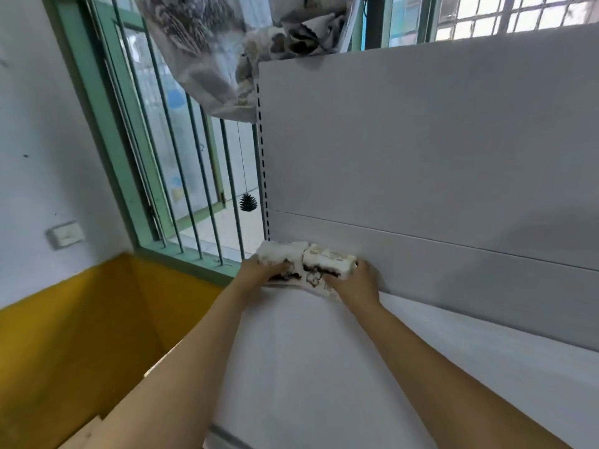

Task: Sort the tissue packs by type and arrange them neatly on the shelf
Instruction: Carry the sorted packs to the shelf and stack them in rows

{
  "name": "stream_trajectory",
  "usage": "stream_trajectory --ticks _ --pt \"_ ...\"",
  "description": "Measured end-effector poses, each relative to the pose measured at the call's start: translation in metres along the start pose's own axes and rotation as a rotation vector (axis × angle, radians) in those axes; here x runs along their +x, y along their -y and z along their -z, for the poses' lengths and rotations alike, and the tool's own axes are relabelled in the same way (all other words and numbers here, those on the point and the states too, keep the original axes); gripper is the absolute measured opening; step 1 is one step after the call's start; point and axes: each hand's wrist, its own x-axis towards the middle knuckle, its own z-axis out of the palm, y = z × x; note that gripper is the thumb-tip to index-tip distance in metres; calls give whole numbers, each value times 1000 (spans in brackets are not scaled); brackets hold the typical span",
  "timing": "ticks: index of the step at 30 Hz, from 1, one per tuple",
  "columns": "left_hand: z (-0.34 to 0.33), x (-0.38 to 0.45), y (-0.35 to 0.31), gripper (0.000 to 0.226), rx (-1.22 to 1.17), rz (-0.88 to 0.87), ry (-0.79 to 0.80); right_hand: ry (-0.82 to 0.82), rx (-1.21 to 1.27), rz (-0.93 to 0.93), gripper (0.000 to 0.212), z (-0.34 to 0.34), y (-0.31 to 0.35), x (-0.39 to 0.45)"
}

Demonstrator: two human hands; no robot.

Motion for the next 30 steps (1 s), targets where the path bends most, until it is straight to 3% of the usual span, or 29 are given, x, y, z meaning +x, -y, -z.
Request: stream_trajectory --ticks 5,7,12,19,22,24,27,30 --pt "-39 -58 -29 76 10 -153 14 91 186 -9 60 80 -21 -18" --pt "-73 -85 -50 62 -75 -233 111 101 273 -27 56 127 -31 -36" --pt "-192 -150 -104 32 -148 -375 380 -86 181 -37 46 270 -56 -96" --pt "-375 -267 -170 44 -201 -512 832 -358 33 -126 58 475 -118 -221" --pt "-442 -320 -185 36 -119 -625 1013 -477 26 -212 82 550 -159 -274" --pt "-486 -349 -184 36 -73 -636 1025 -562 48 -258 86 587 -188 -301" --pt "-550 -381 -175 48 -72 -600 1044 -669 15 -308 64 634 -226 -322" --pt "-616 -396 -167 68 -41 -593 940 -679 -19 -354 66 675 -267 -320"
